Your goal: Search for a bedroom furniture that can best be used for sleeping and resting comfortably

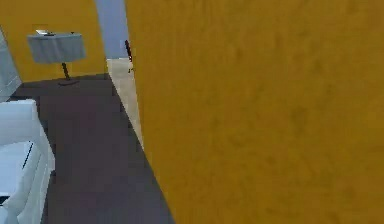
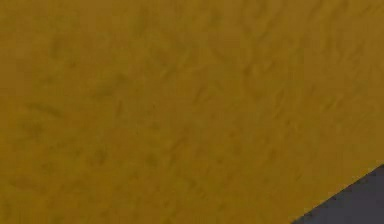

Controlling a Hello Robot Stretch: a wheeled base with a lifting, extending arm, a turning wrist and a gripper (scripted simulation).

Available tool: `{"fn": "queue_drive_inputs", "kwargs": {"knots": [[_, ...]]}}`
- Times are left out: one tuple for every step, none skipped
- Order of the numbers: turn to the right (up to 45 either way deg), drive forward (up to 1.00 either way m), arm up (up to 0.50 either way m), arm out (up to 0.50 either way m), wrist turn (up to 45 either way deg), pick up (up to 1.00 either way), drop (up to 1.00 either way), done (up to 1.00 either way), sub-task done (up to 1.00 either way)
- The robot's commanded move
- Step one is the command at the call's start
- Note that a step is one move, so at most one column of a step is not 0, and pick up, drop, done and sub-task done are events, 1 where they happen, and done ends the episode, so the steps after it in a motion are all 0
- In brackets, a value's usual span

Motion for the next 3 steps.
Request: {"fn": "queue_drive_inputs", "kwargs": {"knots": [[-45.0,0.00,0.00,0.00,0.0,0.00,0.00,0.00,0.00],[-45.0,0.00,0.00,0.00,0.0,0.00,0.00,0.00,0.00],[-33.0,0.00,0.00,0.00,0.0,0.00,0.00,0.00,0.00]]}}
